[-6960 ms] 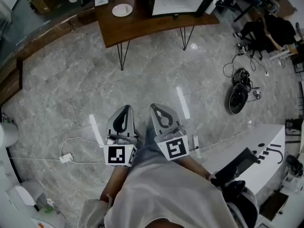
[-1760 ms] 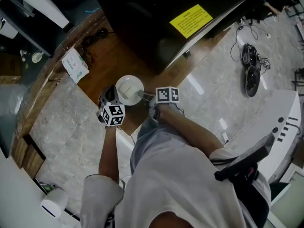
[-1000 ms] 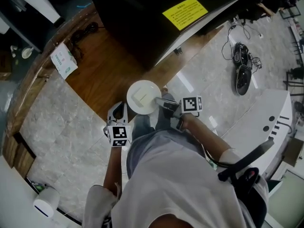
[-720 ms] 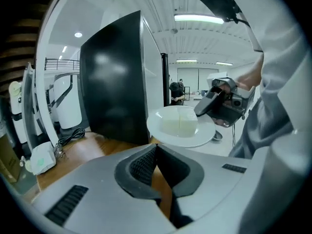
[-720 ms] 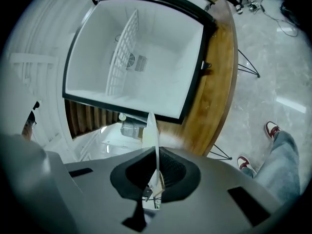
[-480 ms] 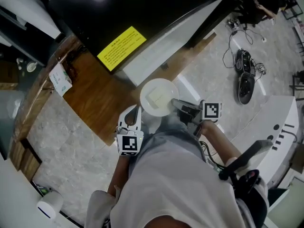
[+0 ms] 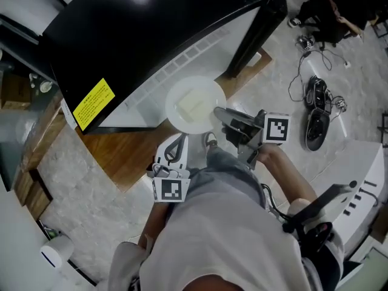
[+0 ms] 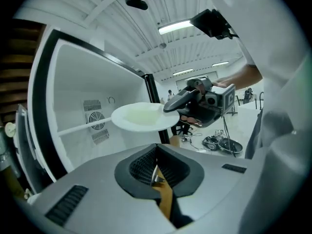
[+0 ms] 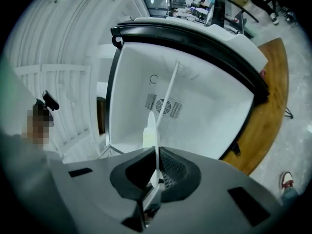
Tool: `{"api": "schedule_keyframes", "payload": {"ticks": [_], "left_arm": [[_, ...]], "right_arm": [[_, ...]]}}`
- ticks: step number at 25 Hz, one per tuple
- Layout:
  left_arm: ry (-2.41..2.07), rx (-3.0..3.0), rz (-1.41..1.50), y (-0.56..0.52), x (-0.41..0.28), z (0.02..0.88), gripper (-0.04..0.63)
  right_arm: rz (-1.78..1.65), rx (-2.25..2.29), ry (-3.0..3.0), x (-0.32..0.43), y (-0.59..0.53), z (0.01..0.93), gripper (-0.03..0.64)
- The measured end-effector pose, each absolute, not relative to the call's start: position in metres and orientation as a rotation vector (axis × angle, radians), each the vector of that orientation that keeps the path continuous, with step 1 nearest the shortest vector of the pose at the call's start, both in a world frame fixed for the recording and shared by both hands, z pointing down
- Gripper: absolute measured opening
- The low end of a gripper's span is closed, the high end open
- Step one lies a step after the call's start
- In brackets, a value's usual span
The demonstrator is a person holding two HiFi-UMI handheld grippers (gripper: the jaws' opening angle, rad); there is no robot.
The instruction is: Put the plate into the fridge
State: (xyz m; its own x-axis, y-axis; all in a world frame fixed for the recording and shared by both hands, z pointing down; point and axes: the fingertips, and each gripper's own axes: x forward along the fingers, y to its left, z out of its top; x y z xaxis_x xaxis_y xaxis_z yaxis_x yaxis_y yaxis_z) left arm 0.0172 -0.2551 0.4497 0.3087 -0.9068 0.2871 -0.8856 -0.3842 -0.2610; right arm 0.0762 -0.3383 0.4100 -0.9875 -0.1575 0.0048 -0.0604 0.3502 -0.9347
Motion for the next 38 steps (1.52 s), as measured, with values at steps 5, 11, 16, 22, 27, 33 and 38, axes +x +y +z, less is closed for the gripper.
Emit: {"api": "schedule_keyframes", "payload": {"ticks": [5, 11, 16, 22, 27, 33, 38], "left_arm": [[1.799, -2.319, -0.551, -0.294, 0.059, 0.405, 0.018], [1.905, -2.174, -0.51, -0.301, 0.067, 0.376, 0.018], [1.978, -2.1, -0.484, -0.31, 0.054, 0.364, 0.018], [2.006, -2.06, -0.468, -0.322, 0.046, 0.351, 0.018], [1.999, -2.011, -0.501, -0.329, 0.045, 0.349, 0.018], [2.033, -2.033, -0.524, -0.343, 0.043, 0.357, 0.018], [2.048, -2.049, -0.525, -0.35, 0.044, 0.362, 0.018]], "right_arm": [[-1.697, -0.01, 2.548, 0.081, -0.372, 0.37, 0.025], [-1.749, -0.028, 2.518, 0.059, -0.391, 0.36, 0.025], [-1.804, -0.103, 2.499, 0.044, -0.402, 0.365, 0.025], [-1.874, -0.19, 2.472, 0.034, -0.408, 0.37, 0.025], [-1.908, -0.227, 2.433, 0.032, -0.412, 0.371, 0.025], [-1.955, -0.23, 2.389, 0.028, -0.415, 0.376, 0.025], [-1.975, -0.208, 2.374, 0.024, -0.416, 0.375, 0.025]]}}
